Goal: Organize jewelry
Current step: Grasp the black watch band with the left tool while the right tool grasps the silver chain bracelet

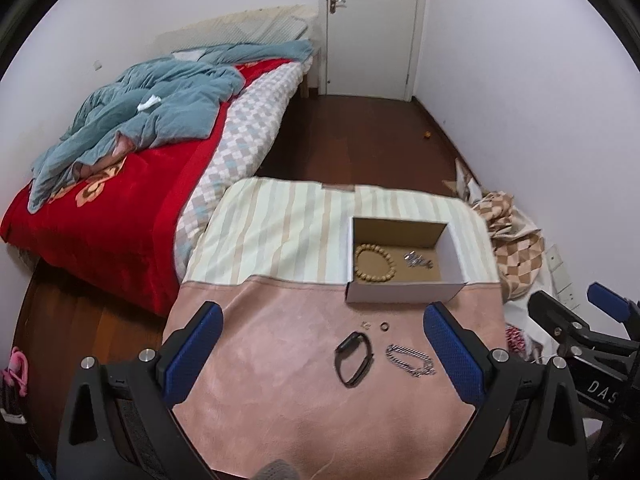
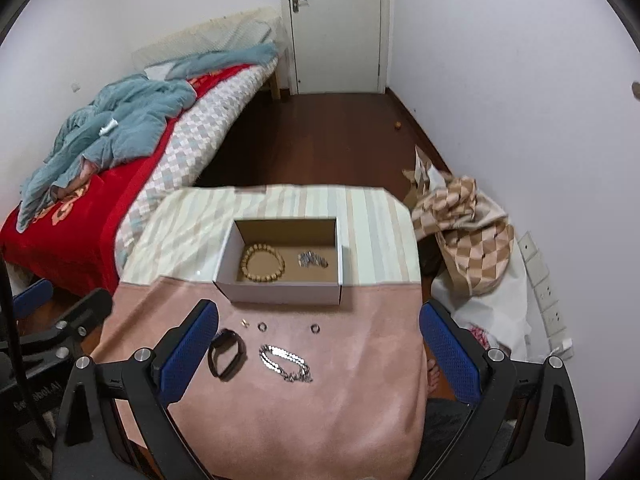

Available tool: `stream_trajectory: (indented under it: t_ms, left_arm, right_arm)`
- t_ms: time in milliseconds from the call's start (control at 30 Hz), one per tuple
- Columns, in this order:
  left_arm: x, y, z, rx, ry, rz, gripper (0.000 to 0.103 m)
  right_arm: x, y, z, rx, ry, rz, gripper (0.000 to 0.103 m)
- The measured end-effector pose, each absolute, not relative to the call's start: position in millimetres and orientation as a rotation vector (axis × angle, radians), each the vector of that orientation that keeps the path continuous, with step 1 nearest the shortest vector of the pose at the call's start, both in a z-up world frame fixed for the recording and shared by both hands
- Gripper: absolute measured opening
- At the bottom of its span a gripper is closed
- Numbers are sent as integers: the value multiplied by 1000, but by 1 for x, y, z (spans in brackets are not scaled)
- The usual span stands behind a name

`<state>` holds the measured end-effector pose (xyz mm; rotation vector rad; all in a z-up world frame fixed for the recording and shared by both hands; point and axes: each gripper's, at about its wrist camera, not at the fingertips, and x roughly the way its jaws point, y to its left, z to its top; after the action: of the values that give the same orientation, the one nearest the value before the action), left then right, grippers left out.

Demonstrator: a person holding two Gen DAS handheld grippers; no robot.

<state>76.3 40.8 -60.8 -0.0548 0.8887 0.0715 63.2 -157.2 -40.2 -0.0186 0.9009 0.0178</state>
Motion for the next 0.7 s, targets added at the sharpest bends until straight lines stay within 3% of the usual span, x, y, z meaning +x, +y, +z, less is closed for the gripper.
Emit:
stream_trajectory:
  t_ms: [367, 533, 700]
  left_arm:
    - [110, 50, -179, 10, 1084, 173, 102]
    - [121, 53, -226, 14, 1191, 184, 102]
    - [122, 55, -252, -3, 1251, 179, 102]
  right_arm:
    - [94, -187, -183, 125, 1131, 3, 100]
    - [102, -182, -238, 149, 1209, 19, 76]
    - [103, -168, -267, 137, 1241, 59, 68]
